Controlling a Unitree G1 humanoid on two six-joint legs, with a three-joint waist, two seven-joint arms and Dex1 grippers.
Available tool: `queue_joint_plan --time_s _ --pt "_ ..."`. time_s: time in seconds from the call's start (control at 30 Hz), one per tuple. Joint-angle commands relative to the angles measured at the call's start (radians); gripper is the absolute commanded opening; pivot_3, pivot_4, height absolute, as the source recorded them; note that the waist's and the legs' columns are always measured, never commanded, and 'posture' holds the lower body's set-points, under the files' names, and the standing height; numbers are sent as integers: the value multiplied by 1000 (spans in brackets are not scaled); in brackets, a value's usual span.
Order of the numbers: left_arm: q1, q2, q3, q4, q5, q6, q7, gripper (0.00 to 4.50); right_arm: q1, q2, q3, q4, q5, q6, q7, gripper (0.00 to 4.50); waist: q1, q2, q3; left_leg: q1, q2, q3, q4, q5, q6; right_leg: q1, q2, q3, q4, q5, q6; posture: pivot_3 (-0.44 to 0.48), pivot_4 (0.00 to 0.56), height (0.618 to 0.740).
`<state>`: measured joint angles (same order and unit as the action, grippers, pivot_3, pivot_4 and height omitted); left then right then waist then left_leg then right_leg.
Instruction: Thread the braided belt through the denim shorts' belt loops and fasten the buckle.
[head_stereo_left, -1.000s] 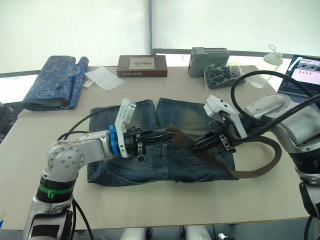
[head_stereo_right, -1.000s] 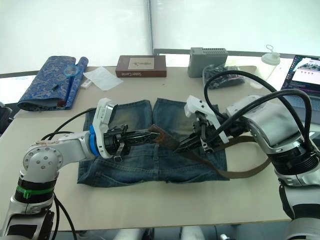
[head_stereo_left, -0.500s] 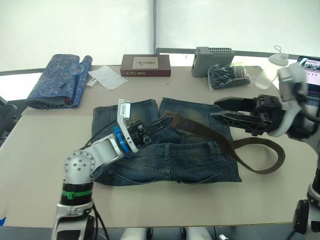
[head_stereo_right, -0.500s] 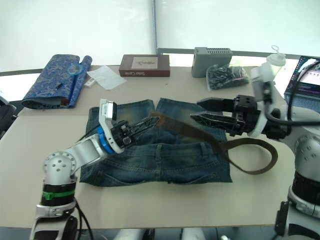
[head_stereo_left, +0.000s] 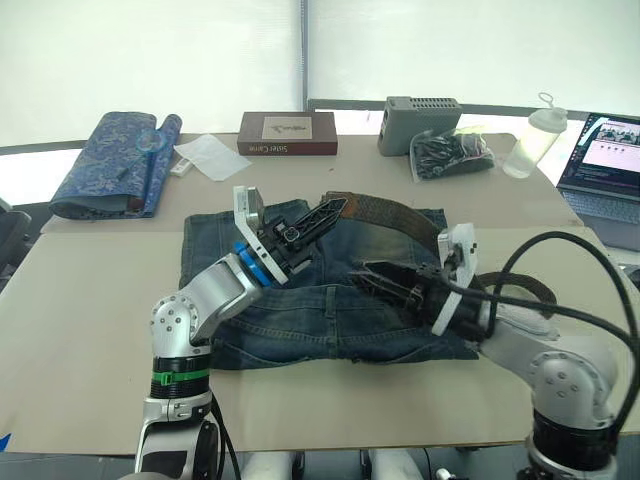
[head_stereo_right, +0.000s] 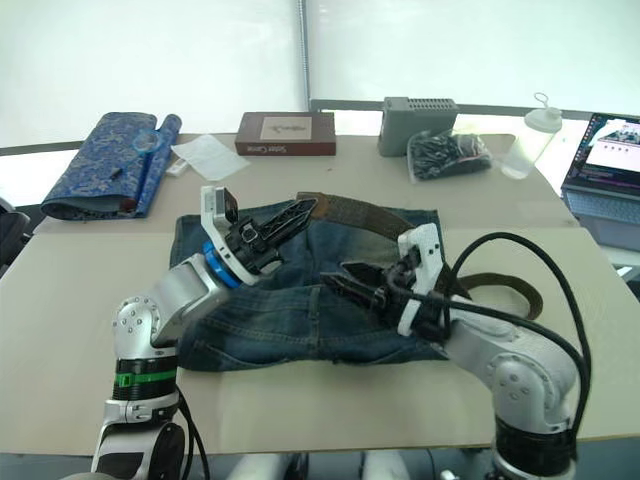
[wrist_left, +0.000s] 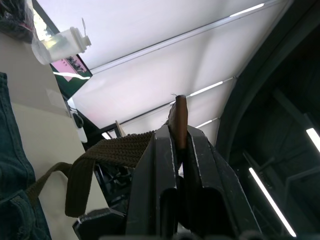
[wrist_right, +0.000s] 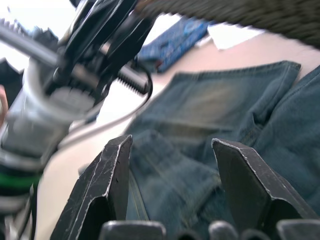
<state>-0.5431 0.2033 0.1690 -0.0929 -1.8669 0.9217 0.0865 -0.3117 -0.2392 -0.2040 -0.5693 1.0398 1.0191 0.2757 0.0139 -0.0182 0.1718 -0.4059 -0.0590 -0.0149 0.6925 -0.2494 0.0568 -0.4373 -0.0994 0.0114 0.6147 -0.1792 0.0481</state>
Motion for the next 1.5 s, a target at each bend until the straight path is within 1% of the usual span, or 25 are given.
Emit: queue_joint_plan --time_s 0.03,0.17,0.37,0.67,1.1,1.2,1.3,1.33,1.5 --pt "9 16 -14 -26 -67 -3 27 0 -28 55 -27 -7 103 -56 -76 2845 -1 0 0 0 0 0 0 0 0 0 0 0 0 0 0 0 150 740" --pt "28 22 -9 -35 -103 -29 66 0 -25 86 -30 8 161 -89 -122 2845 -2 0 0 1 0 0 0 0 0 0 0 0 0 0 0 0 150 740" --pt "76 18 31 -58 -105 -45 117 0 -22 85 -32 27 190 -156 -146 2845 -4 0 0 1 0 0 0 0 0 0 1 0 -1 0 0 0 150 740" --pt "123 2 99 -109 -105 -47 167 0 -10 91 -62 55 273 -230 -231 2845 -4 0 0 1 0 1 -1 0 0 0 2 0 -1 0 -1 0 150 740" --pt "148 -3 95 -142 -105 -30 184 0 -13 37 -27 65 339 -239 -239 2845 -4 0 0 1 1 1 -1 0 0 1 3 0 -2 0 -1 0 150 740" --pt "147 -1 80 -143 -105 -19 182 0 -23 16 -3 68 345 -227 -232 2037 -4 0 0 1 1 1 -1 0 0 1 3 0 -2 0 -1 0 150 740" --pt "144 -3 78 -139 -105 -20 186 0 -22 -7 17 65 353 -215 -218 1049 -4 0 0 1 1 1 -2 0 0 1 3 0 -2 0 -1 0 150 740" --pt "144 -2 77 -139 -105 -19 185 0 -21 -14 20 65 351 -213 -216 653 -4 0 0 1 1 1 -2 0 0 1 3 0 -2 0 -1 0 150 740" --pt "141 -1 67 -142 -105 -15 186 0 -21 -46 23 81 357 -219 -201 653 -4 0 0 1 1 1 -2 0 0 1 3 0 -3 0 -1 0 150 740"
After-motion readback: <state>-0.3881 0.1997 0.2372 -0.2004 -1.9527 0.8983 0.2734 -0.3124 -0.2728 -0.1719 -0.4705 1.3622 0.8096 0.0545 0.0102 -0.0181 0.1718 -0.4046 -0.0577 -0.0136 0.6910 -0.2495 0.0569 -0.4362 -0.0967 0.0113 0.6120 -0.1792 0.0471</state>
